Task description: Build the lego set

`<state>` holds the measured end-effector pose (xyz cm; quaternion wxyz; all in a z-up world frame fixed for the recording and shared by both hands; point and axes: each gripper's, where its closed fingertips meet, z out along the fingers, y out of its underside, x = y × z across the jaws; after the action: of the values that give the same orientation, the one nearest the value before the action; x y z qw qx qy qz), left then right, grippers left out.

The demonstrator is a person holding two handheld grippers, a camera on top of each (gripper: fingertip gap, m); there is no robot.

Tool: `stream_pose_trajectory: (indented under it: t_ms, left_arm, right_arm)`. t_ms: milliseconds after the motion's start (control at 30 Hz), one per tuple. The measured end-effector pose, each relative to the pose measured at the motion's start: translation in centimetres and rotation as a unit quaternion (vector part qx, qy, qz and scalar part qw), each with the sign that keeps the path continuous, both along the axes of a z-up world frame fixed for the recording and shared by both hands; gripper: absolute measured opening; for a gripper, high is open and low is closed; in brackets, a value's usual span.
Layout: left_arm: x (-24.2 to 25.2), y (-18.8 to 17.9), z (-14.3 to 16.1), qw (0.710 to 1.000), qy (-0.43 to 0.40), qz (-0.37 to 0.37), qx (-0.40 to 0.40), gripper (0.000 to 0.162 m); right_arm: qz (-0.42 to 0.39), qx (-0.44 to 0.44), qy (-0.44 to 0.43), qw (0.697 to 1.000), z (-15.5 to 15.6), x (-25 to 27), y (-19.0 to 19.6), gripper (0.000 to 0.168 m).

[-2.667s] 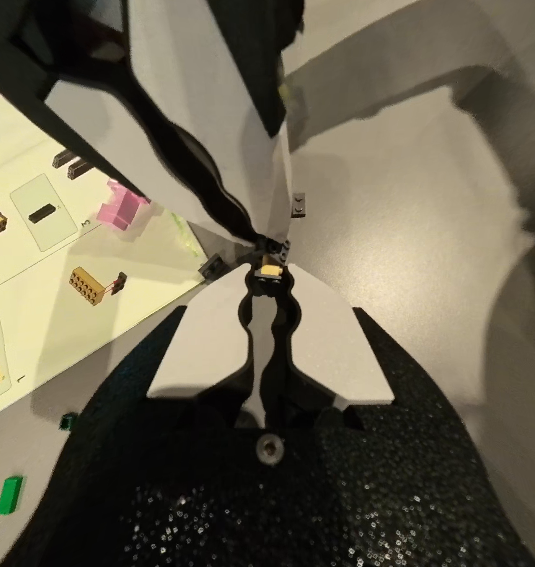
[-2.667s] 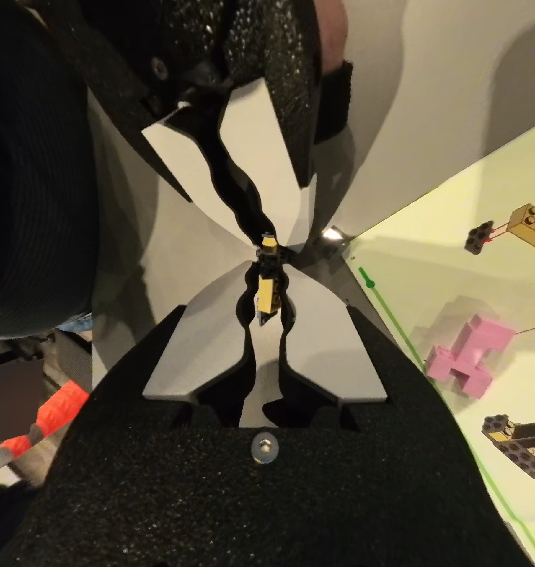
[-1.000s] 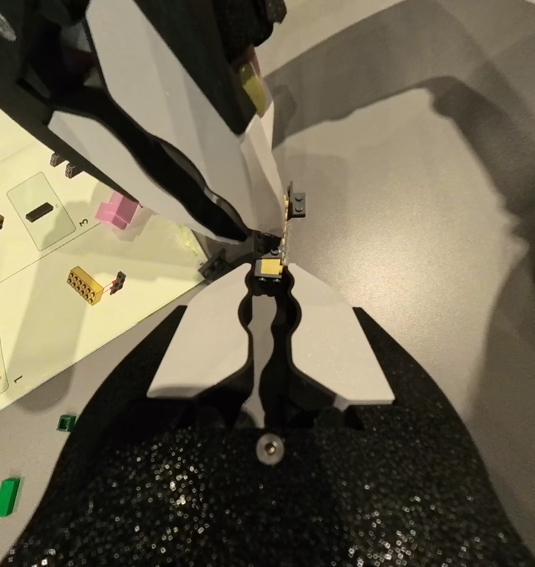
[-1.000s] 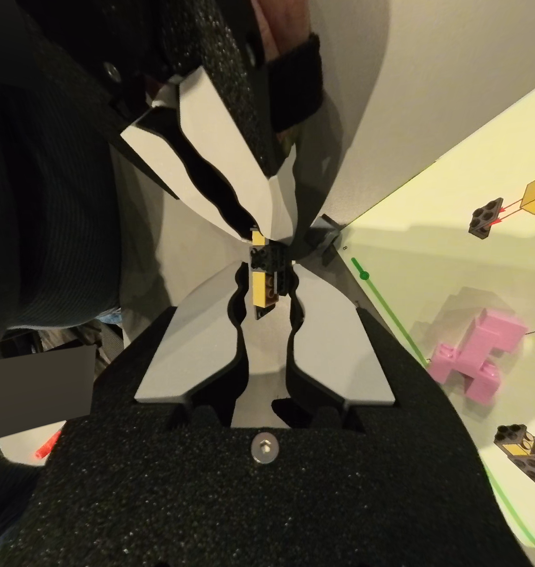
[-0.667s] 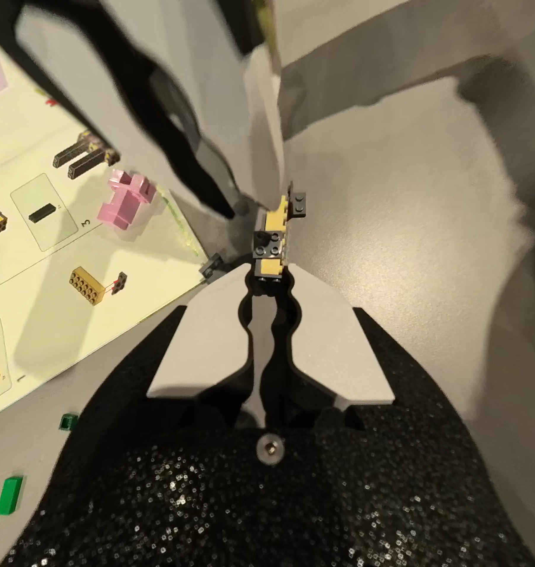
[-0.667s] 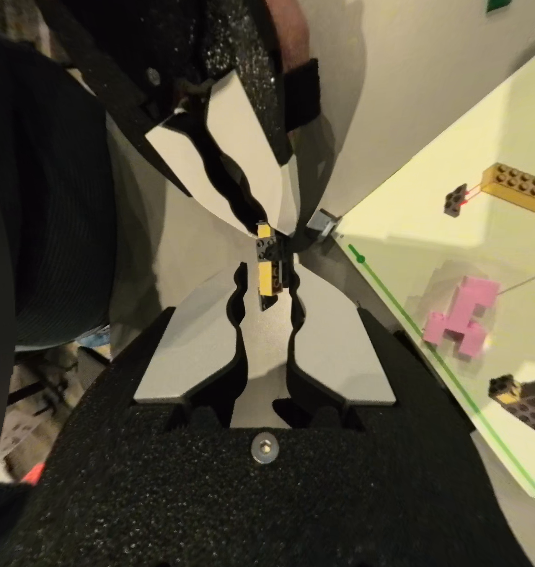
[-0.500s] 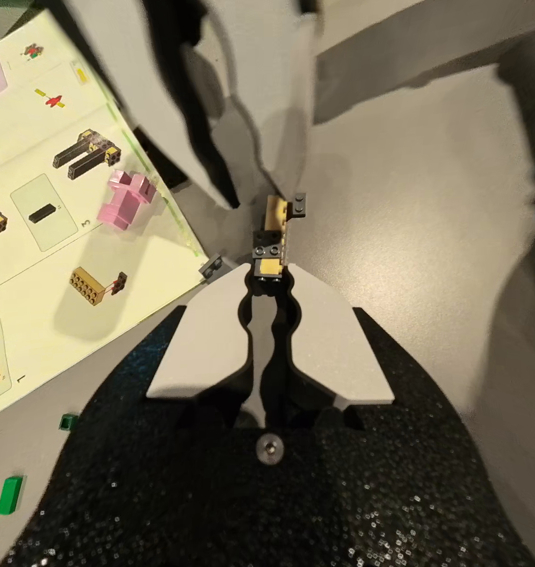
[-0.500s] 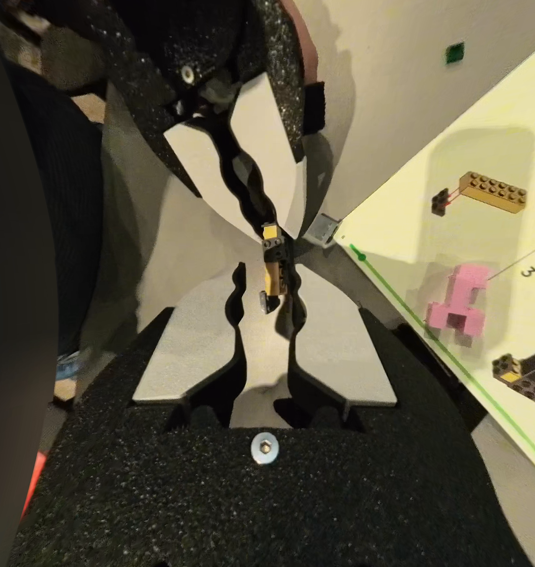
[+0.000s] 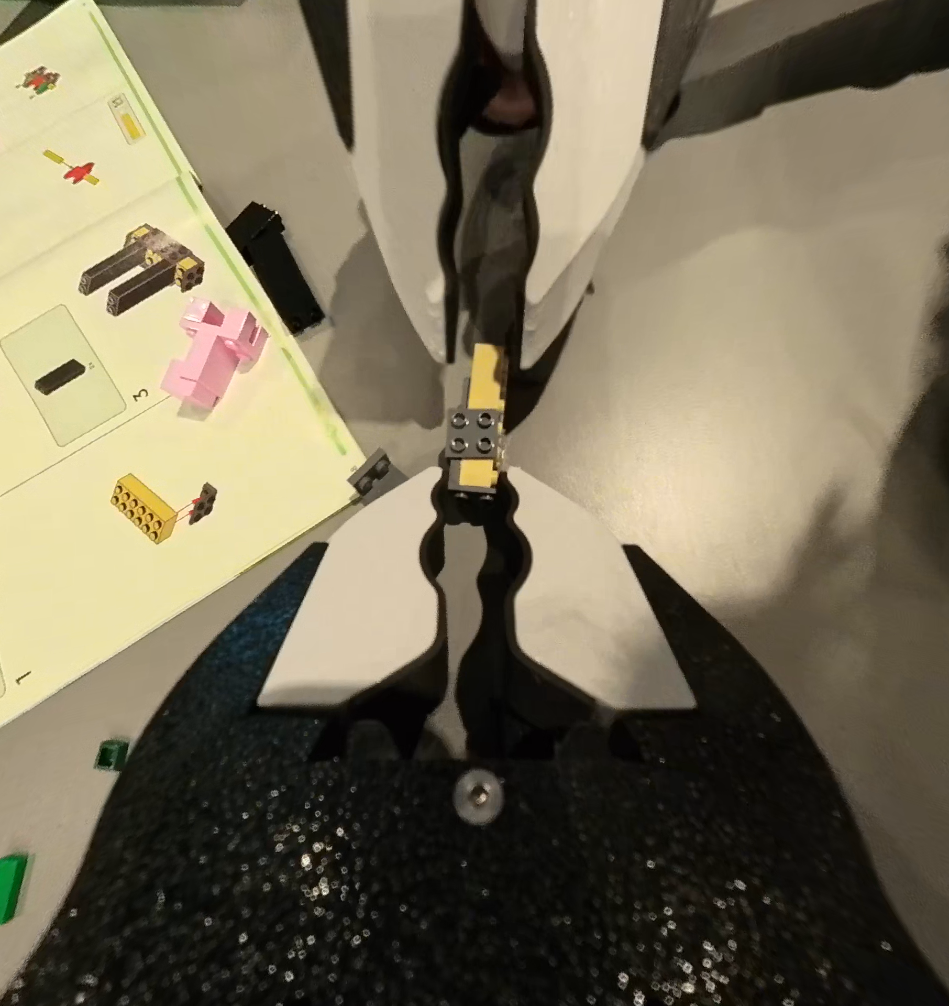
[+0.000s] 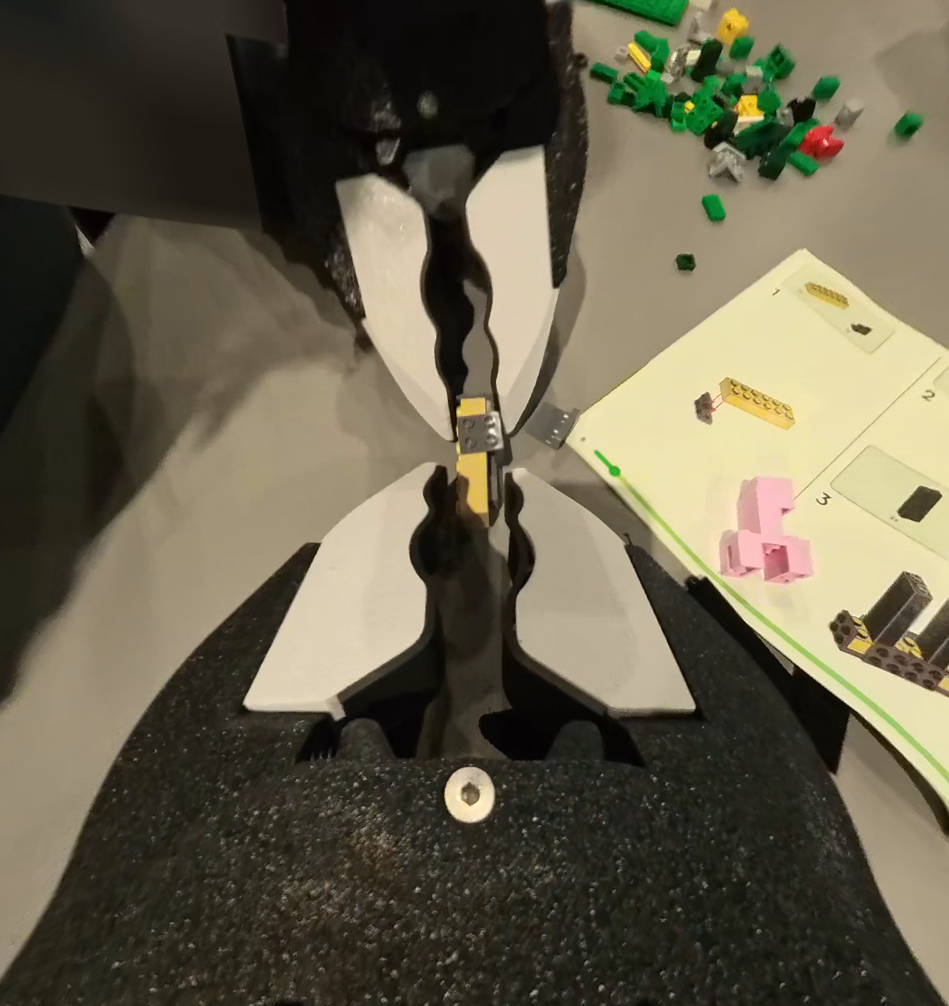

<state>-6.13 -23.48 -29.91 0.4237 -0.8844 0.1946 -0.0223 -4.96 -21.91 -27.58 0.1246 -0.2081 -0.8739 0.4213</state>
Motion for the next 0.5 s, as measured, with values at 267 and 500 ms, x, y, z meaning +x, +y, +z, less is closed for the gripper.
stream_pose_trajectory:
  t_ms: [267, 500]
  left_arm:
    - [0.0, 0.01, -0.04, 1.0, -0.006, 0.0, -0.003, 0.017]
    - [0.0, 0.02, -0.07, 1.0, -0.01, 0.0, -0.005, 0.017]
  right_arm:
    - [0.021, -0.033, 0.038, 0.999, -0.09, 0.09, 0.01, 0.015]
    - [0.038, -0.016, 0.021, 0.999, -0.76, 0.48, 0.23, 0.016]
